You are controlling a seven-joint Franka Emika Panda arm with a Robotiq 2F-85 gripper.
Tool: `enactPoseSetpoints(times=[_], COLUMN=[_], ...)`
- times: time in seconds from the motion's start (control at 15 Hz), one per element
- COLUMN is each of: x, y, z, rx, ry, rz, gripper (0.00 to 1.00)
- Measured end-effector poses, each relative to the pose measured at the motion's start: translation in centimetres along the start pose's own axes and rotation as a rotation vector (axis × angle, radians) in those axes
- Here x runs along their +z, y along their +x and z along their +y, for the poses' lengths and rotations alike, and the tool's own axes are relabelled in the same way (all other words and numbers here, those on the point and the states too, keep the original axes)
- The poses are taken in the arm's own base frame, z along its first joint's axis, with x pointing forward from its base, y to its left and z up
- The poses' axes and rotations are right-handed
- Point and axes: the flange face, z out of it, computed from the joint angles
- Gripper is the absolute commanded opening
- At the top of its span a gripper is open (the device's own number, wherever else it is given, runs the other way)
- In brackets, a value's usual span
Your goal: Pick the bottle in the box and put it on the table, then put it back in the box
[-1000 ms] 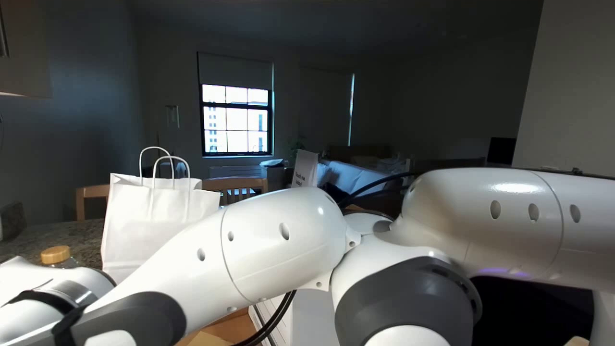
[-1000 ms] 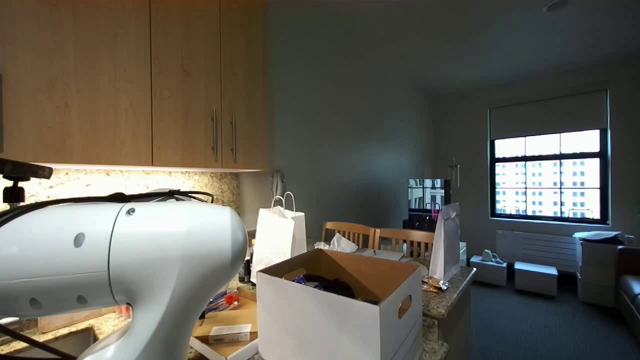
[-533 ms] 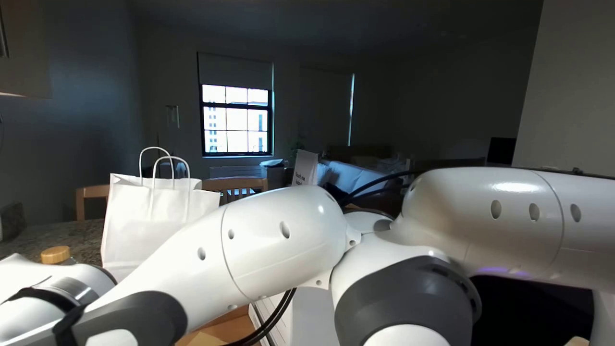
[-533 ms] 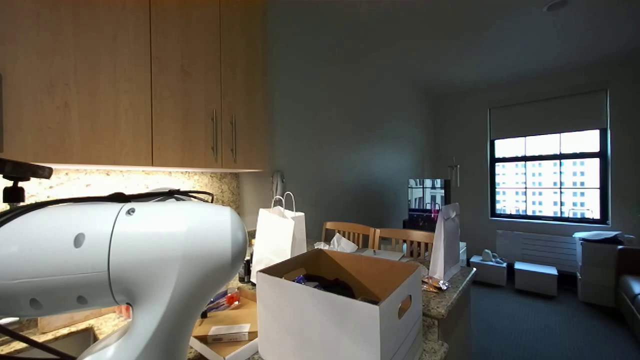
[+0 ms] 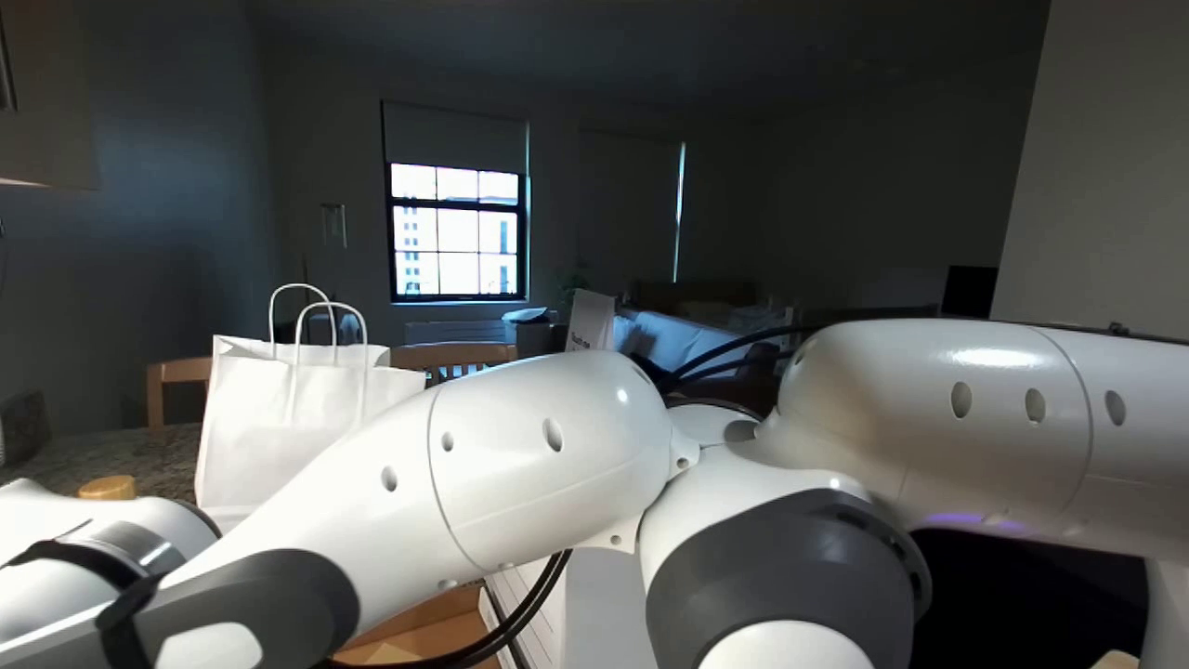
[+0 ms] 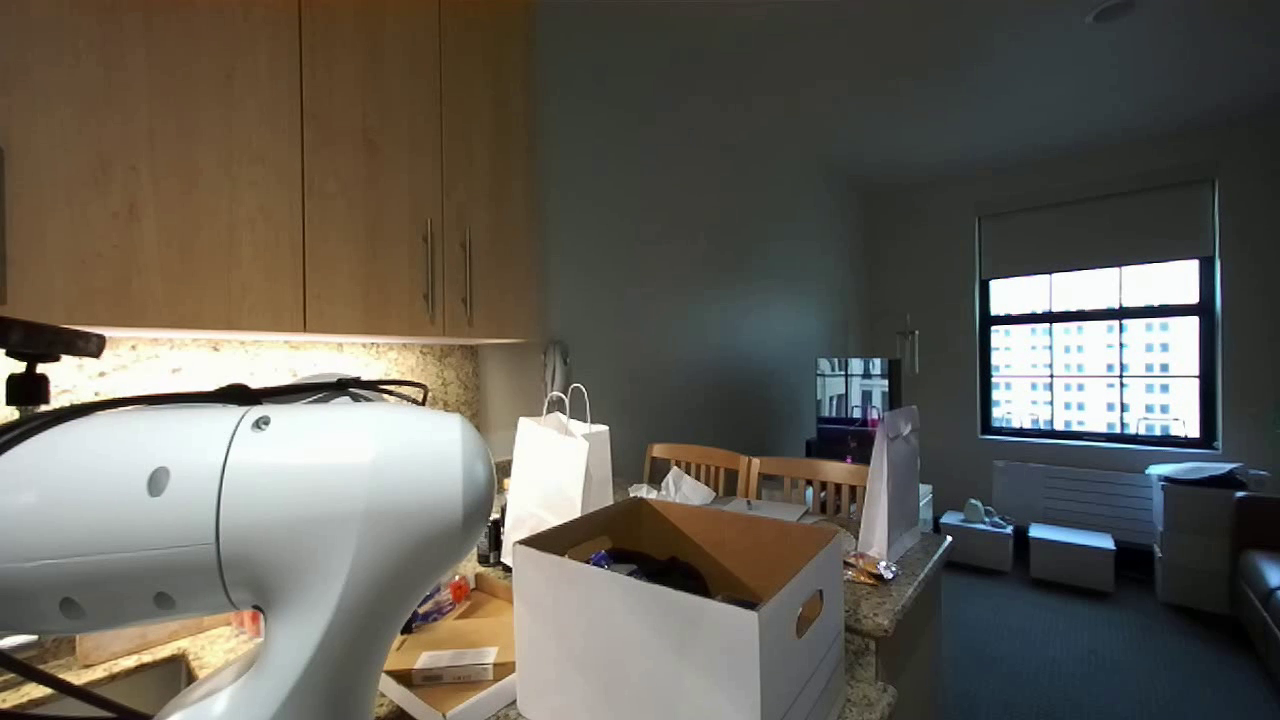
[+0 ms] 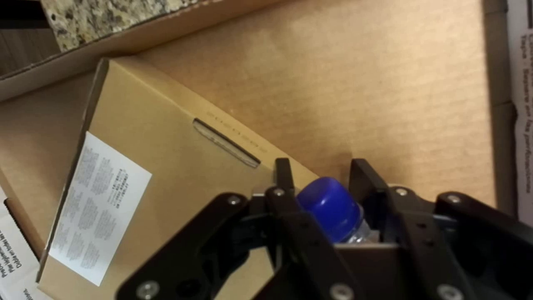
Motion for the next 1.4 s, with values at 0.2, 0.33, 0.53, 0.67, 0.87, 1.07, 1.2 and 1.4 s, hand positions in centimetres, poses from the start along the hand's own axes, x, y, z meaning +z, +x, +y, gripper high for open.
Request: enactPoseSetpoints(times=[0.2, 0.33, 0.53, 0.67, 0.87, 1.07, 1.2, 1.4], x=[0.0, 0.0, -0.2, -0.8, -1.4, -1.2, -0.7, 0.2], y=[0.0, 0.0, -0.7, -1.2, -1.6, -1.6, -1.5, -1.5], z=[0.0, 0.0, -0.2, -0.4, -0.6, -0.6, -0.6, -0.5], rx=[0.0, -0.001, -0.009, -0.015, -0.019, -0.021, -0.021, -0.021], ry=[0.0, 0.0, 0.009, 0.021, 0.035, 0.037, 0.029, 0.016], rz=[0.0, -0.001, -0.01, -0.012, -0.014, -0.014, -0.016, -0.018], gripper=[0.65, 0.71, 0.9, 0.98, 0.86, 0.94, 0.85, 0.9])
